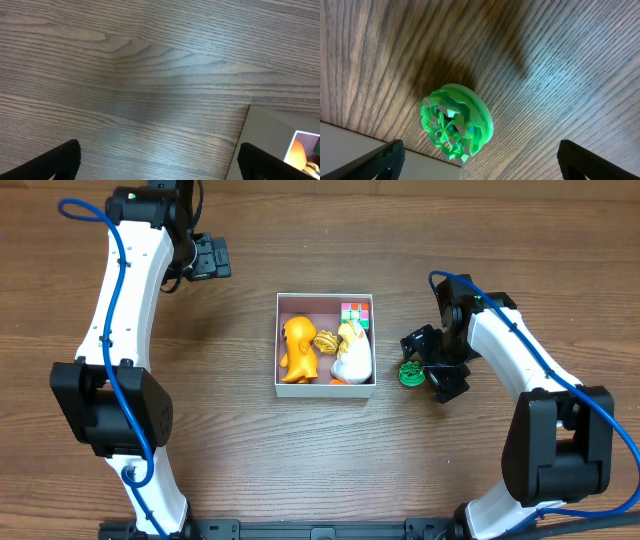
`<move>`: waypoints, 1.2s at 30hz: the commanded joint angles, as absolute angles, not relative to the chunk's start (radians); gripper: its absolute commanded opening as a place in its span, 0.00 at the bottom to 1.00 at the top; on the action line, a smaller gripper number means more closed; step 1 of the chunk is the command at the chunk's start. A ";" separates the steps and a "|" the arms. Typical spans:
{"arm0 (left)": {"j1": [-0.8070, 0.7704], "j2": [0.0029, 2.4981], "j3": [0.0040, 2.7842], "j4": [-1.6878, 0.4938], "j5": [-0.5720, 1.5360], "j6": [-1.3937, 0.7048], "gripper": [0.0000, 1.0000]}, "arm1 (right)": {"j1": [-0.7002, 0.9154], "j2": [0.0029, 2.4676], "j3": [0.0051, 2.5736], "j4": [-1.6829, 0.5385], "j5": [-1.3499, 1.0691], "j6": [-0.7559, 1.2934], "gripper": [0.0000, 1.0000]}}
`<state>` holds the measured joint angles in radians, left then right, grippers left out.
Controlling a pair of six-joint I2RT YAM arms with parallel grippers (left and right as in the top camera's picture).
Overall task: Pack container
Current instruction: 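Lower the right gripper over the green round toy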
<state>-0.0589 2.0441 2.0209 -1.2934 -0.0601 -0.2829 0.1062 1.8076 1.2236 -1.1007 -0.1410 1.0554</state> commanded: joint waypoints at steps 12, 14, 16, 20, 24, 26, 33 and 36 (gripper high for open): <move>-0.059 2.035 2.032 -1.294 -0.052 -0.296 1.00 | 0.112 1.798 1.216 -1.025 -0.079 1.074 1.00; -0.059 2.035 2.032 -1.294 -0.052 -0.296 1.00 | 0.113 1.798 1.216 -1.023 -0.079 1.074 1.00; -0.059 2.035 2.032 -1.294 -0.052 -0.296 1.00 | 0.116 1.798 1.216 -1.027 -0.076 1.074 1.00; -0.059 2.035 2.032 -1.293 -0.052 -0.296 1.00 | 0.142 1.798 1.203 -1.032 -0.061 1.074 1.00; -0.059 2.035 2.032 -1.294 -0.052 -0.296 1.00 | 0.170 1.798 1.195 -1.029 -0.010 1.074 1.00; -0.059 2.035 2.032 -1.294 -0.052 -0.296 1.00 | 0.172 1.798 1.195 -1.029 -0.009 1.074 1.00; -0.059 2.035 2.032 -1.293 -0.052 -0.296 1.00 | 0.176 1.798 1.194 -1.029 0.022 1.074 1.00; -0.059 2.035 2.032 -1.294 -0.052 -0.296 1.00 | 0.177 1.798 1.194 -1.029 0.026 1.073 1.00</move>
